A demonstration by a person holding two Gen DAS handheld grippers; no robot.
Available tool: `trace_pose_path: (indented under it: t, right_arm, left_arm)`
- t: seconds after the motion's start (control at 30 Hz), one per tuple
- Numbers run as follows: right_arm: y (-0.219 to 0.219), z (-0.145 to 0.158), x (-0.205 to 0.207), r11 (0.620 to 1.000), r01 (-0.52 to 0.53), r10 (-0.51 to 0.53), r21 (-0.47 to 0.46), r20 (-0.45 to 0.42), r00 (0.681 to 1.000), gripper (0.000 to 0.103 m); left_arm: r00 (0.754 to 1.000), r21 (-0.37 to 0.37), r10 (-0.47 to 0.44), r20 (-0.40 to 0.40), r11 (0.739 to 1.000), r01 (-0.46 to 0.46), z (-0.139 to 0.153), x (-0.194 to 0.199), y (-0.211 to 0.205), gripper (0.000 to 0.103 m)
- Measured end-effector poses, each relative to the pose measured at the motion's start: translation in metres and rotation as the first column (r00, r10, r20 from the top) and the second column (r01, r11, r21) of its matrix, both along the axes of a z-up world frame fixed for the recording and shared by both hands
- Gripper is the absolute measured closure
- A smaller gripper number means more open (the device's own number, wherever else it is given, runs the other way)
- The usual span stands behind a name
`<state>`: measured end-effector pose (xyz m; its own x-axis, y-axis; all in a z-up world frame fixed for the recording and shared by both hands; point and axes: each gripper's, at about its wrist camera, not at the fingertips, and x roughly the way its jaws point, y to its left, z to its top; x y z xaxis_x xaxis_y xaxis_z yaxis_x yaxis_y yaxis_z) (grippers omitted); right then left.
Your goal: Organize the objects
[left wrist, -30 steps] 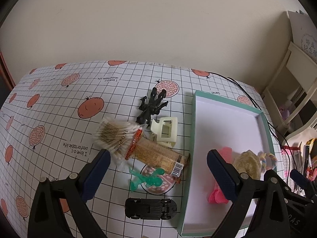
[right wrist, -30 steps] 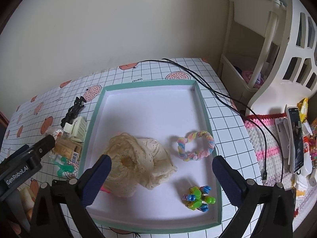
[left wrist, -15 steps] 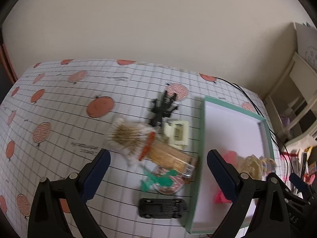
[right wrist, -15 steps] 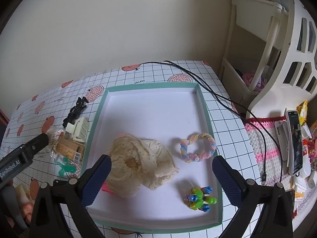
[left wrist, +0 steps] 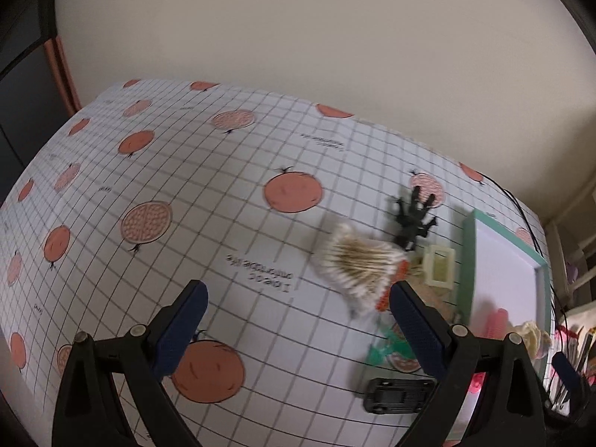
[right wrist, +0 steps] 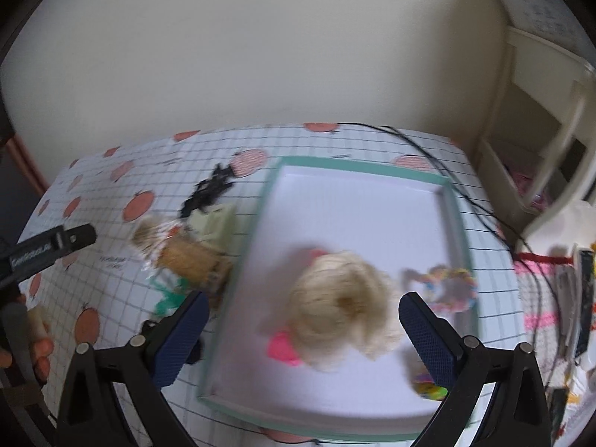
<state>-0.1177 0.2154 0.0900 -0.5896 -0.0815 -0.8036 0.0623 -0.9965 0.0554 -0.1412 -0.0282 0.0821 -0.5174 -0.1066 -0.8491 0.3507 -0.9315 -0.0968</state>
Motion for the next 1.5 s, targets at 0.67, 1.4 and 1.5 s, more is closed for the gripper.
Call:
trace_pose_path:
  t: [0.67,1.4,1.5]
  right_arm:
    - [-0.091,-0.029,0.002,0.957,-0.272,0.276,-0.104,0.025,0.961,0.0]
    - [-0.097,-0.052,-0.003,0.953,-0.292,0.299,-0.083,0.086,0.95,0.0]
    - [-0.092,-0.055,-0.006,0.957,-0.281,0.287,-0.067,0.109,0.952,0.0]
  left_arm:
    - [0.994,0.023,0.057,0.095,0.998,-0.059,-0.032,0.003,-0.037,0.005]
    - [0.991,0.069,0.018,0.135,0.997,-0.027,-0.052,-0.001,-0.041,0.005]
    - [0.99,0.074,0.011,0.139,0.997,-0.022,-0.055,-0.002,-0.04,0.005]
